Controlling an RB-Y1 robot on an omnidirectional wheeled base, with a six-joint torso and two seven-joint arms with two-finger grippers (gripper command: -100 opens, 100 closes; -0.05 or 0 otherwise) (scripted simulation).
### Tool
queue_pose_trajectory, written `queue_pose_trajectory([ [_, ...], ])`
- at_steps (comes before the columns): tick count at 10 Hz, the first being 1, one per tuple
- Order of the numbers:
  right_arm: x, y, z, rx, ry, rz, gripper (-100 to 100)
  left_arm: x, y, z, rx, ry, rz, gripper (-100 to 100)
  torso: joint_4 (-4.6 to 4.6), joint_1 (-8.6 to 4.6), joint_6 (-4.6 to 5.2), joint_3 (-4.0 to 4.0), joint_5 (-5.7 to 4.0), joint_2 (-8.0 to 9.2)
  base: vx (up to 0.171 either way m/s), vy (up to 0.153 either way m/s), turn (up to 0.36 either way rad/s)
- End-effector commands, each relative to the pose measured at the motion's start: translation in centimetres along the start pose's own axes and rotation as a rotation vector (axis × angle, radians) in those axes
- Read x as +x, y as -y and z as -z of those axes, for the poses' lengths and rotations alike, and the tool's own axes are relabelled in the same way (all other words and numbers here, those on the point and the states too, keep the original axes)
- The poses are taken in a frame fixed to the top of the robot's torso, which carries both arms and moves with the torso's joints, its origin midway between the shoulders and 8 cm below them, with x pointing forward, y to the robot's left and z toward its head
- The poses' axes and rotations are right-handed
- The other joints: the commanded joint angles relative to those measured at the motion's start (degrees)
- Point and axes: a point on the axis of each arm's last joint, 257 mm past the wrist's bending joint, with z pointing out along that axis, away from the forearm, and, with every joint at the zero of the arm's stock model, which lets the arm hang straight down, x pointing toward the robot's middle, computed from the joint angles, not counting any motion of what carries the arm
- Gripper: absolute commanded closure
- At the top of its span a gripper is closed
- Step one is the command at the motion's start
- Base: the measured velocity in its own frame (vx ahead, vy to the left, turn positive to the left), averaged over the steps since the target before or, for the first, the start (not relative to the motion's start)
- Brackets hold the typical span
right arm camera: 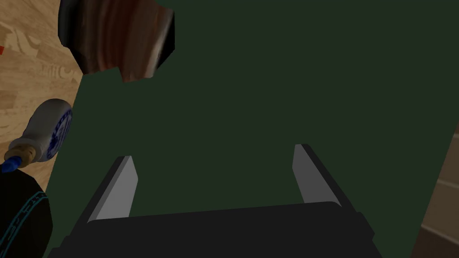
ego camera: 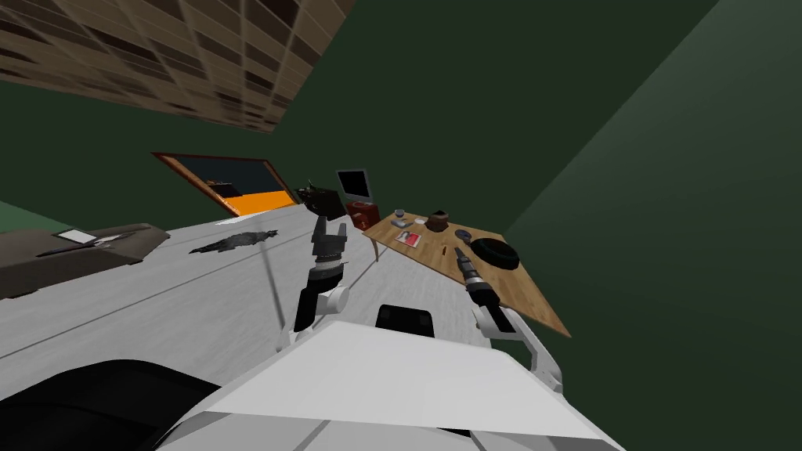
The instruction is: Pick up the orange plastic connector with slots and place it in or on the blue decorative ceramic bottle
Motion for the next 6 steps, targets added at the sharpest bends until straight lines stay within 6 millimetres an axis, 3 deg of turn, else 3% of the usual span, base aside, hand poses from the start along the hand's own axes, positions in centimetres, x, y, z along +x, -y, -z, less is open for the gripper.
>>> queue_pose_trajectory([
  [1,0.3,3.6,0.3,0.091,-0.026,0.038,-100,0.0,0.0,0.0,0.000,0.000,0.000,0,0.00,0.00,0.00,0.00,0.00,0.00,-0.024,0.056,0.304],
  [2,0.4,4.4,0.5,0.107,-0.028,0.038,-100,0.0,0.0,0.0,0.000,0.000,0.000,0,0.00,0.03,0.01,0.00,0.01,0.00,-0.010,0.043,0.145],
  [3,0.4,7.2,0.9,0.174,-0.044,0.066,-100,0.0,0.0,0.0,0.000,0.000,0.000,0,0.00,0.00,0.04,-0.01,0.01,-0.03,0.004,0.048,0.240],
  [4,0.4,7.2,0.9,0.174,-0.044,0.066,-100,0.0,0.0,0.0,0.000,0.000,0.000,0,-0.01,0.00,0.02,-0.03,0.01,-0.06,0.009,0.031,0.101],
  [6,-0.1,11.9,1.9,0.289,-0.071,0.127,-100,0.0,0.0,0.0,0.000,0.000,0.000,0,-0.02,-0.01,0.00,-0.07,0.00,-0.12,0.018,0.051,0.318],
])
